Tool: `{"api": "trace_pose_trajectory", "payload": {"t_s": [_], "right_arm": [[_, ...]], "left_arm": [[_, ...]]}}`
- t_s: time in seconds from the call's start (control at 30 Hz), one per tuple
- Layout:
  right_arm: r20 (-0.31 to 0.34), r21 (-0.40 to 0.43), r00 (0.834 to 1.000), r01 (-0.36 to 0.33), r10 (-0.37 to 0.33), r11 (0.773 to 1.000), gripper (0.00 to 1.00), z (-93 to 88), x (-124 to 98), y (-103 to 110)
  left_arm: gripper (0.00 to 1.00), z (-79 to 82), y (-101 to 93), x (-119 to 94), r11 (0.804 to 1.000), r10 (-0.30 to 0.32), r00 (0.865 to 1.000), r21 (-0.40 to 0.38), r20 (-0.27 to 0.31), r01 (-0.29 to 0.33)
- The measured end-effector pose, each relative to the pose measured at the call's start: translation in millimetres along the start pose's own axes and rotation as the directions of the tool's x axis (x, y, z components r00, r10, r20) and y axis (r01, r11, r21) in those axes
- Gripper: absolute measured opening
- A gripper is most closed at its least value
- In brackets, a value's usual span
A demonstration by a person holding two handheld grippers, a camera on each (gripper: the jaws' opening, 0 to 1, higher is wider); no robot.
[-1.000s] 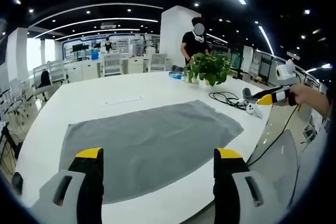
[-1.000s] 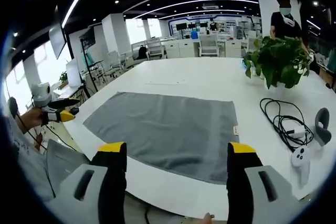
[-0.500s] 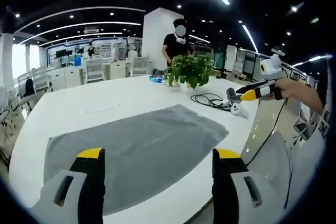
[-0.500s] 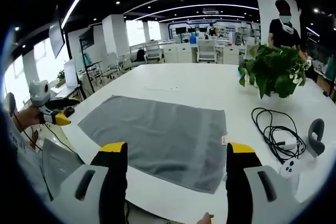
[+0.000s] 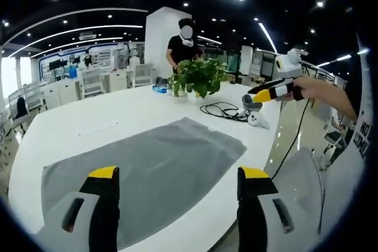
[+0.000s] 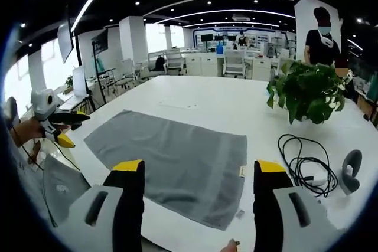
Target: Fold the towel on the table until its edges align and the towel forms a compact rectangular stack.
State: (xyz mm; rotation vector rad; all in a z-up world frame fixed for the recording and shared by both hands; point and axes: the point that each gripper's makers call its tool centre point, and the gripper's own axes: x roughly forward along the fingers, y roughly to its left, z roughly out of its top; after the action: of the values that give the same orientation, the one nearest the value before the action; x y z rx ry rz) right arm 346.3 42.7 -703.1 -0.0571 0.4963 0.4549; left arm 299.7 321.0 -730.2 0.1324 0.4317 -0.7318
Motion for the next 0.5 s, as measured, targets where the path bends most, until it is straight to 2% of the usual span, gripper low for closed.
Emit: {"api": "trace_pose_trajectory", "payload": {"t_s": [0.2,0.3,0.4,0.5], "right_arm": [[-0.018,-0.04,0.999,-0.028,0.028,0.999,0.75,3.2,5.1,-6.2],[-0.021,-0.052,0.999,-0.034,0.033,0.998,0.73,6.1,8.1,-12.0],[-0.02,-0.058,0.999,-0.043,0.042,0.997,0.72,8.6,10.3,-17.0],[-0.019,-0.067,0.998,-0.056,0.055,0.996,0.72,9.9,13.5,-24.0]], "left_arm": [[0.81,10.0,-17.7,16.3,0.999,-0.042,0.999,0.018,0.007,0.042],[0.8,22.1,-35.3,24.5,0.994,-0.11,0.993,0.024,0.039,0.109],[0.78,30.2,-47.4,33.6,0.989,-0.146,0.988,0.031,0.05,0.145],[0.73,35.3,-57.3,46.3,0.988,-0.148,0.988,0.061,0.051,0.145]]}}
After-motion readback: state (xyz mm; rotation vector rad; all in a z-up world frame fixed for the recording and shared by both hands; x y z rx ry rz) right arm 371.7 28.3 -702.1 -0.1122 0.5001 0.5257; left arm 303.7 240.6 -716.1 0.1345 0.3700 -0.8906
